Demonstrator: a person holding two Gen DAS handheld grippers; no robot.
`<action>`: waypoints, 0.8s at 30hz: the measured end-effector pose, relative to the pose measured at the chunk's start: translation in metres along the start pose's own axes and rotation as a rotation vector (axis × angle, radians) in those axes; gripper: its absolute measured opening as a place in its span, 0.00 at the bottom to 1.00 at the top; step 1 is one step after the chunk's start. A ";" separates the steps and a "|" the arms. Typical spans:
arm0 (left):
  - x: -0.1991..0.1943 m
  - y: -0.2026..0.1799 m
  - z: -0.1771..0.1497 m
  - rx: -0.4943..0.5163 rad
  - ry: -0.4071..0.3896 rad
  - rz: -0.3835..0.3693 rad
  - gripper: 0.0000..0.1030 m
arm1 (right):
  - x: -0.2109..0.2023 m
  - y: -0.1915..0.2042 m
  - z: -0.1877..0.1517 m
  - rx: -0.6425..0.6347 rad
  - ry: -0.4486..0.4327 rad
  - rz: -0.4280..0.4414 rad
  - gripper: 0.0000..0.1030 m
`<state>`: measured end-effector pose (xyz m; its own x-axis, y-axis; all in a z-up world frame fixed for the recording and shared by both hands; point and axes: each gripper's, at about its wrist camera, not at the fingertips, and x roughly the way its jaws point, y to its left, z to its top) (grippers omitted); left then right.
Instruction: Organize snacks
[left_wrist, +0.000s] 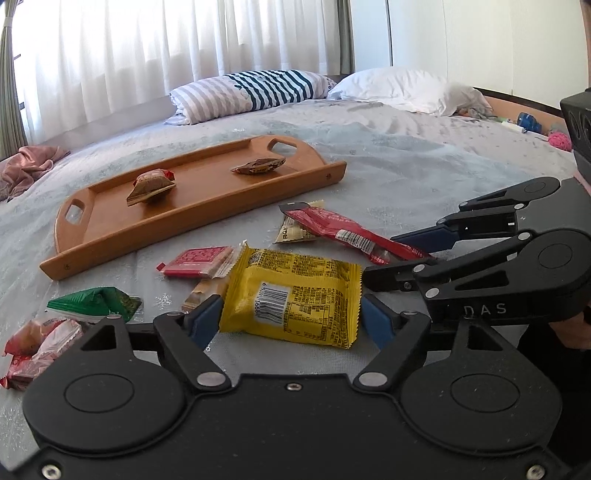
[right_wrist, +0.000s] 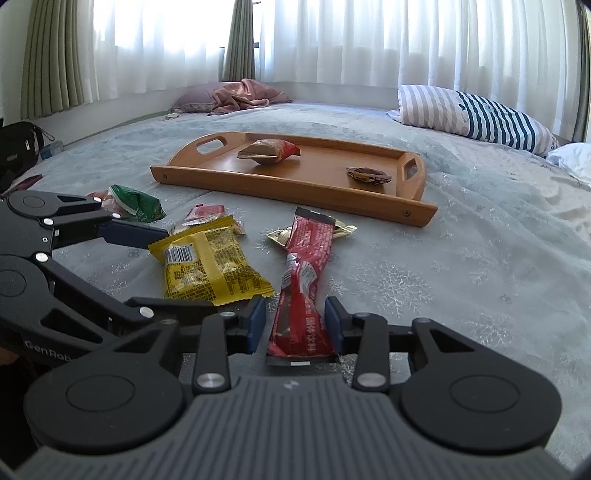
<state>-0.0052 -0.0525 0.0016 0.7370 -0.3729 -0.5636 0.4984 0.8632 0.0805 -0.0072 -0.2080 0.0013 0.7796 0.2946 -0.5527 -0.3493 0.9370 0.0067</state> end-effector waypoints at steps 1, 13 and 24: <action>-0.001 0.000 0.000 -0.005 -0.003 0.002 0.68 | 0.000 0.000 0.000 0.002 -0.001 0.000 0.44; -0.009 0.005 0.003 -0.065 -0.006 0.054 0.46 | -0.008 -0.002 -0.001 0.058 -0.002 -0.023 0.34; -0.019 0.013 0.012 -0.119 -0.034 0.117 0.46 | -0.004 -0.004 0.005 0.134 -0.021 -0.058 0.56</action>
<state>-0.0070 -0.0379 0.0230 0.8030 -0.2771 -0.5276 0.3519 0.9350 0.0445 -0.0064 -0.2119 0.0078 0.8079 0.2416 -0.5375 -0.2315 0.9689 0.0874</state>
